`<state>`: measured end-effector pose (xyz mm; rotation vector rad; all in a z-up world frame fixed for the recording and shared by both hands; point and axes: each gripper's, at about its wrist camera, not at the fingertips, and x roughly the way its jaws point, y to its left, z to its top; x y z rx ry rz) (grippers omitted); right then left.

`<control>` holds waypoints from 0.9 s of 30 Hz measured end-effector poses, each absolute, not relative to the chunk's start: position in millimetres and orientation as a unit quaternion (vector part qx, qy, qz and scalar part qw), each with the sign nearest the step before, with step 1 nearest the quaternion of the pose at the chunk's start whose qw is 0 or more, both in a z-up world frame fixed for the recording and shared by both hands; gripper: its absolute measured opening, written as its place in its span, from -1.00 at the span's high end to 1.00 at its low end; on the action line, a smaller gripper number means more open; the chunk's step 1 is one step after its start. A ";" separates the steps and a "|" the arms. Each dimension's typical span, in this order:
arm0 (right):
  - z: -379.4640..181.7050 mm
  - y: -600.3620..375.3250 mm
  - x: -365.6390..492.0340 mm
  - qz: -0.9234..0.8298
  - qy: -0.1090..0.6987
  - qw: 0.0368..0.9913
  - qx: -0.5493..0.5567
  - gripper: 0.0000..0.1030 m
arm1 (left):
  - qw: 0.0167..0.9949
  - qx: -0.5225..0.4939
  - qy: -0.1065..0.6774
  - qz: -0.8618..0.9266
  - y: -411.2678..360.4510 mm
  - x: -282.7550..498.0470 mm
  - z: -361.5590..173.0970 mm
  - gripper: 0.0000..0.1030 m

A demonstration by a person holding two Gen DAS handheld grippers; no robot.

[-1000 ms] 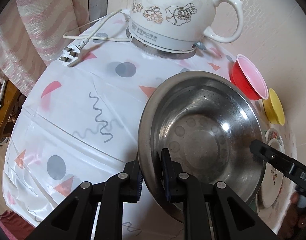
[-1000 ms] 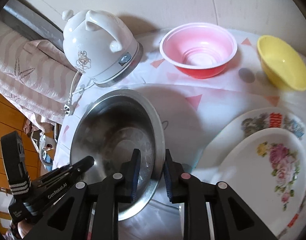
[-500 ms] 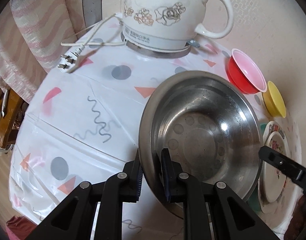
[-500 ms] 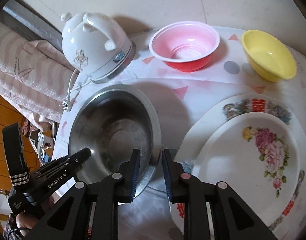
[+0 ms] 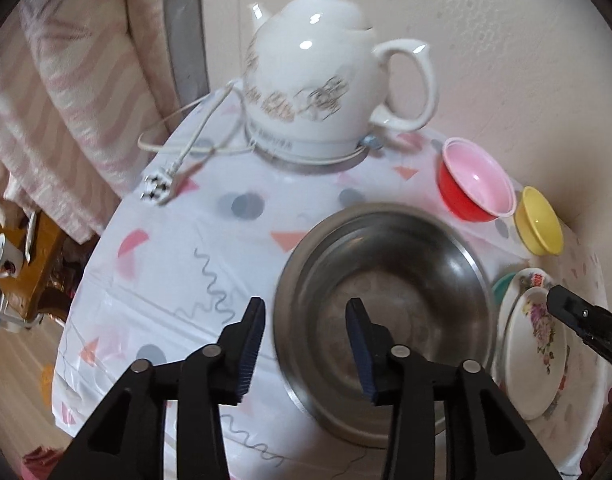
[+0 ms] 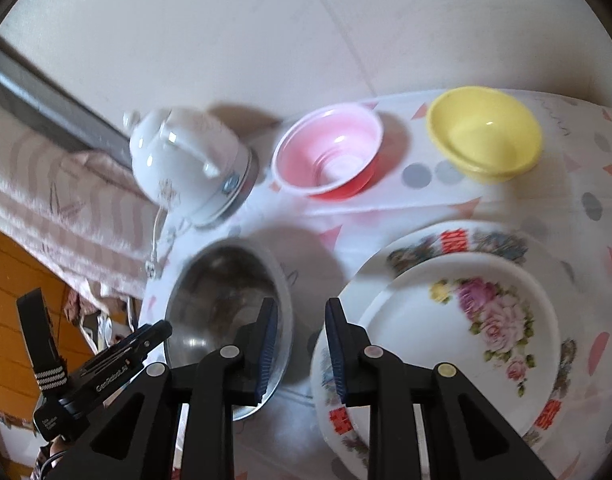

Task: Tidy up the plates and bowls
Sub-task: 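Move both grippers to the yellow bowl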

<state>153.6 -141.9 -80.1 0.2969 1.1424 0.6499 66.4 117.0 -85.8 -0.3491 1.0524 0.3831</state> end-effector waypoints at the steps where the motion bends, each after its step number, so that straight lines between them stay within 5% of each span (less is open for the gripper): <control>1: -79.3 -146.8 155.7 0.296 0.526 0.784 0.142 0.51 | 0.835 -0.162 0.495 0.177 114.2 69.6 -83.8 0.06; 16: -91.8 -260.5 208.6 0.168 0.503 0.821 0.213 0.37 | 0.848 -0.143 0.505 0.078 30.8 142.9 -66.9 -0.53; 27: -117.0 -285.0 270.7 0.140 0.514 0.813 0.235 0.37 | 0.845 -0.123 0.518 0.052 -15.0 175.8 -69.1 -0.58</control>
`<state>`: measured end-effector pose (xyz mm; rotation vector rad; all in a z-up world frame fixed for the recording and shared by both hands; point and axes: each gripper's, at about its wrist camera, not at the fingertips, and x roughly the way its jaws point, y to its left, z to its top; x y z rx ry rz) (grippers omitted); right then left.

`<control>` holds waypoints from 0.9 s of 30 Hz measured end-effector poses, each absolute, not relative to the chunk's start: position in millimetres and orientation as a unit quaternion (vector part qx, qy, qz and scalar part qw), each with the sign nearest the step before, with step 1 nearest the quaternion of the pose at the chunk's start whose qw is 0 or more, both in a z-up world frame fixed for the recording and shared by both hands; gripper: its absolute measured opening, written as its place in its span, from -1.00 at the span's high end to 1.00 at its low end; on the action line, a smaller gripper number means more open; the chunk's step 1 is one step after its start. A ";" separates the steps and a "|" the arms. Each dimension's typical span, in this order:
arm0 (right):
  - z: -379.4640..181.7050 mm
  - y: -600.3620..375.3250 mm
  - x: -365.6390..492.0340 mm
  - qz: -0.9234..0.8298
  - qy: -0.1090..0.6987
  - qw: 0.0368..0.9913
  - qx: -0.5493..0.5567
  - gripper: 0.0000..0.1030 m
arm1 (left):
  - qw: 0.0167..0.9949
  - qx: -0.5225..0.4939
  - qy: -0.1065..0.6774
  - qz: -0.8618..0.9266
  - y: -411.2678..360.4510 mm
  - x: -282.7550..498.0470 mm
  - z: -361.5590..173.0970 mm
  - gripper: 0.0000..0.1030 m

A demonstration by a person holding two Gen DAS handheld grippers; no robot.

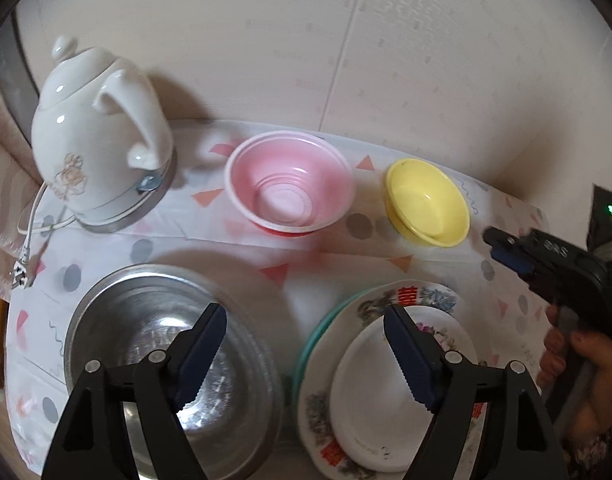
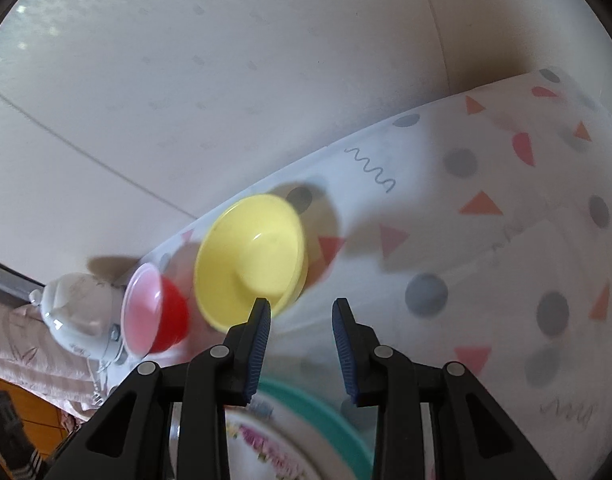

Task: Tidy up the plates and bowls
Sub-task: 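Move both grippers to the yellow bowl, then grasp the rim of the yellow bowl with both grippers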

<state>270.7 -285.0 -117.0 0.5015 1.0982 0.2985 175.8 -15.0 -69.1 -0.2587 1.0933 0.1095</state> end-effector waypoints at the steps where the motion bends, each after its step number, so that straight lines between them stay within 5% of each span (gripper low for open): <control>1: -120.0 -283.7 276.2 0.137 0.519 0.812 0.230 0.37 | 0.845 -0.121 0.518 0.052 -16.9 177.8 -69.4 -0.58; 10: -147.3 -275.0 309.0 0.145 0.545 0.792 0.233 0.38 | 0.835 -0.120 0.534 0.058 -31.1 190.9 -74.6 -0.58; 16: -154.0 -271.0 311.4 0.176 0.545 0.787 0.227 0.73 | 0.834 -0.107 0.539 0.054 -46.9 206.6 -73.8 -0.58; 27: -161.5 -292.3 298.1 0.192 0.544 0.782 0.235 0.80 | 0.828 -0.094 0.551 0.033 -84.4 267.6 -87.6 -0.57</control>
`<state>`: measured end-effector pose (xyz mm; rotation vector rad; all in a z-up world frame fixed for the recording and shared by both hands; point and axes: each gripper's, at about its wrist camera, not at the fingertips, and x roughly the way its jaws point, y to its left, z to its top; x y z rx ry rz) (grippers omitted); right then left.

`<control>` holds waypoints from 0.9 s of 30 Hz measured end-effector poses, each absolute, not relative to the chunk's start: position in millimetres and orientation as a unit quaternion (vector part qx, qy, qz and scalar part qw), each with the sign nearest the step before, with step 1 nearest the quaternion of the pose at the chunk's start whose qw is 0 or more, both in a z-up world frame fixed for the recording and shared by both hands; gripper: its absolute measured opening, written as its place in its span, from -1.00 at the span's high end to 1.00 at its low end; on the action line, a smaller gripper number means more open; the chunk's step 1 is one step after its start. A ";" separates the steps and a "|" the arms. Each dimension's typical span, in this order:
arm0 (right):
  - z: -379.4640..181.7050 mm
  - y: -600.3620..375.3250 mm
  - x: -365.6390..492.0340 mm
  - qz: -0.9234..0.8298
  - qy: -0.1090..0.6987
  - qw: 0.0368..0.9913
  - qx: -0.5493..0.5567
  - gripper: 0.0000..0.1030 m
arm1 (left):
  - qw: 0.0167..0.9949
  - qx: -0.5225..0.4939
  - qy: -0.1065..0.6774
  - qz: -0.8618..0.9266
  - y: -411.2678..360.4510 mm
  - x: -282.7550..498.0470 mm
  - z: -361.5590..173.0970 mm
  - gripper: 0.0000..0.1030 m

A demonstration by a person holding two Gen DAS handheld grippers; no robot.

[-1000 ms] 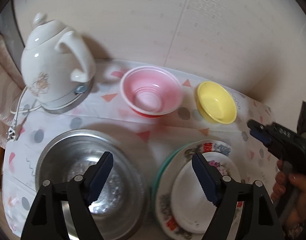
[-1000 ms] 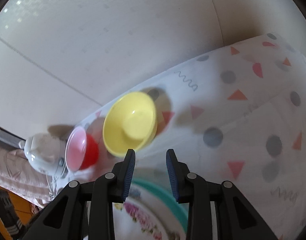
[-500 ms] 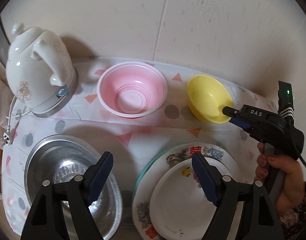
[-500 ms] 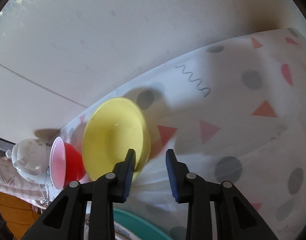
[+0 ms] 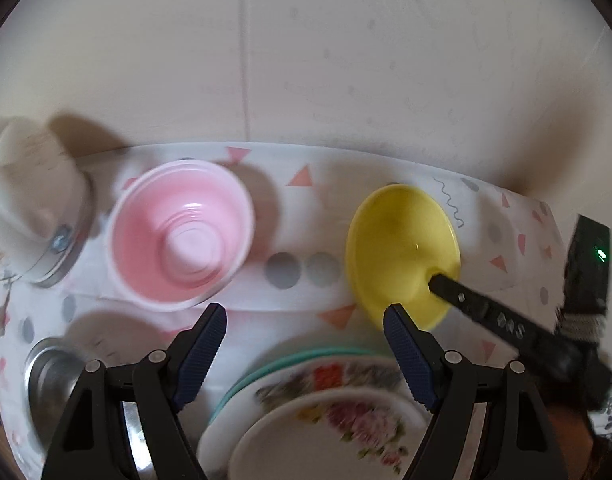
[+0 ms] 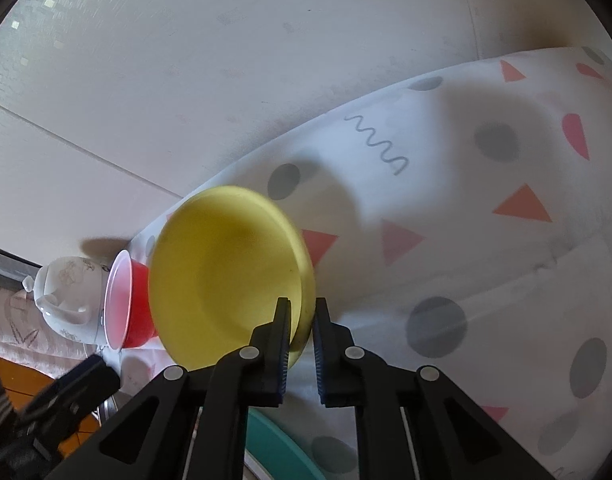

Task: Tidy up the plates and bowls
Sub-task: 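Grasp the rim of the yellow bowl with both grippers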

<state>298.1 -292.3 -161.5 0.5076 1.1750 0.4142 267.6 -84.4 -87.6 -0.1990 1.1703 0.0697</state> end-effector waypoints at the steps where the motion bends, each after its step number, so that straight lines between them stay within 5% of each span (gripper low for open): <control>1: -162.1 -294.9 296.8 0.193 0.544 0.783 0.234 0.80 | 0.827 -0.093 0.554 0.030 -88.5 272.9 -90.9 -0.57; 6: -166.5 -304.3 295.9 0.196 0.543 0.783 0.232 0.80 | 0.817 -0.079 0.571 0.014 -108.1 294.0 -108.3 -0.49; 11: -168.9 -305.2 298.7 0.202 0.543 0.783 0.228 0.80 | 0.804 -0.068 0.591 0.008 -116.3 308.6 -124.9 0.19; 17: -166.9 -307.6 290.6 0.194 0.538 0.788 0.230 0.80 | 0.806 -0.053 0.589 -0.025 -122.4 307.9 -125.7 0.67; 27: -154.0 -310.6 273.5 0.176 0.534 0.798 0.216 0.82 | 0.806 -0.038 0.590 -0.035 -125.4 304.4 -127.7 0.76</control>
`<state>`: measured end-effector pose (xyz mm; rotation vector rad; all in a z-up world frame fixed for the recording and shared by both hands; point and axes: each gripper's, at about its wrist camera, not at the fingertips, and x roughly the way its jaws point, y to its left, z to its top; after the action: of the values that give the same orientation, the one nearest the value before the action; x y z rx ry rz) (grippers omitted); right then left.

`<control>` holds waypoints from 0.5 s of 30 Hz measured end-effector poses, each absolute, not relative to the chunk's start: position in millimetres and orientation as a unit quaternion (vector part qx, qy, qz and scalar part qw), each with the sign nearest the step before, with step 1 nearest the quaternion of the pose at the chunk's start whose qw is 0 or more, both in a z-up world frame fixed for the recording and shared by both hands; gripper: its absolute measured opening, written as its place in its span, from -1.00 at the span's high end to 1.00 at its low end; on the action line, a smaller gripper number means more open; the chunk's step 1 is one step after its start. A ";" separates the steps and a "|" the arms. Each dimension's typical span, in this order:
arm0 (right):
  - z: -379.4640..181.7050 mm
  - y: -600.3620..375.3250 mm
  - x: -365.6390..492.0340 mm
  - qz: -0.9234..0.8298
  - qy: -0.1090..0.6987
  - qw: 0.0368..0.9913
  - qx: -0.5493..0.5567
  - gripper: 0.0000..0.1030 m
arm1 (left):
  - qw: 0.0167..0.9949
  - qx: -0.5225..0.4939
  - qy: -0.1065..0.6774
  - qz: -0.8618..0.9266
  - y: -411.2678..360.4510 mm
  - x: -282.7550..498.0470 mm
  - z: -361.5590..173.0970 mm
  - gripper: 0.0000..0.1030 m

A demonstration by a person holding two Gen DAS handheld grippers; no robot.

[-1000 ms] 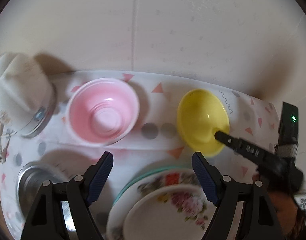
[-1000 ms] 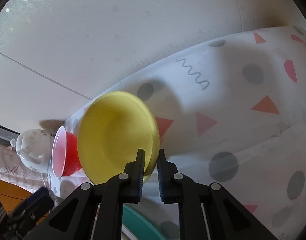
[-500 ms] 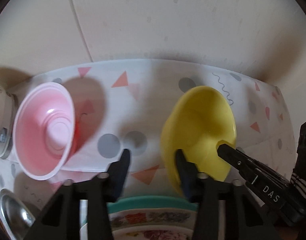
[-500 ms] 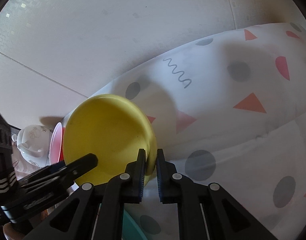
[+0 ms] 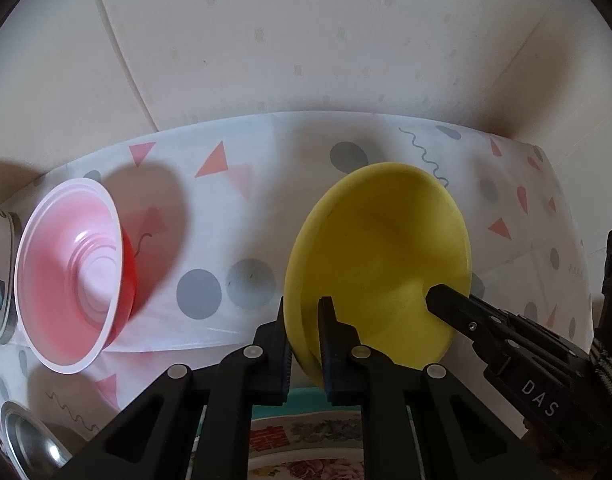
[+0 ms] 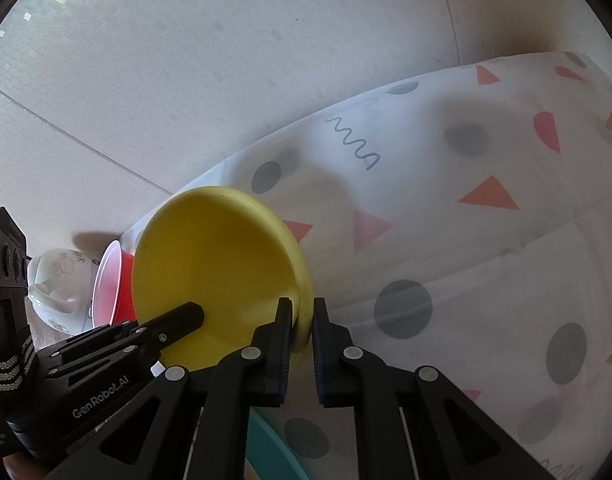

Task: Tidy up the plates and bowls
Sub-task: 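Grasp the rim of the yellow bowl with both grippers, then lift the yellow bowl with both grippers and carry it over the steel bowl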

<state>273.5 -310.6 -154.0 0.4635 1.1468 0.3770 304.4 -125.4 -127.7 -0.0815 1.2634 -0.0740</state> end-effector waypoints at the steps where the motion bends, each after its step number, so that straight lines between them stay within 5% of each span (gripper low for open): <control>1: -153.3 -311.1 272.9 0.174 0.534 0.799 0.215 0.82 | 0.805 -0.040 0.591 -0.035 -126.6 305.5 -129.3 0.77; 15: -122.1 -306.5 262.8 0.186 0.509 0.815 0.207 0.83 | 0.826 -0.060 0.559 -0.033 -116.0 280.2 -96.7 0.76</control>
<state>262.8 -306.5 -122.1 0.4416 1.0855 0.3958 280.2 -116.0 -96.7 -0.1268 1.1872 -0.0692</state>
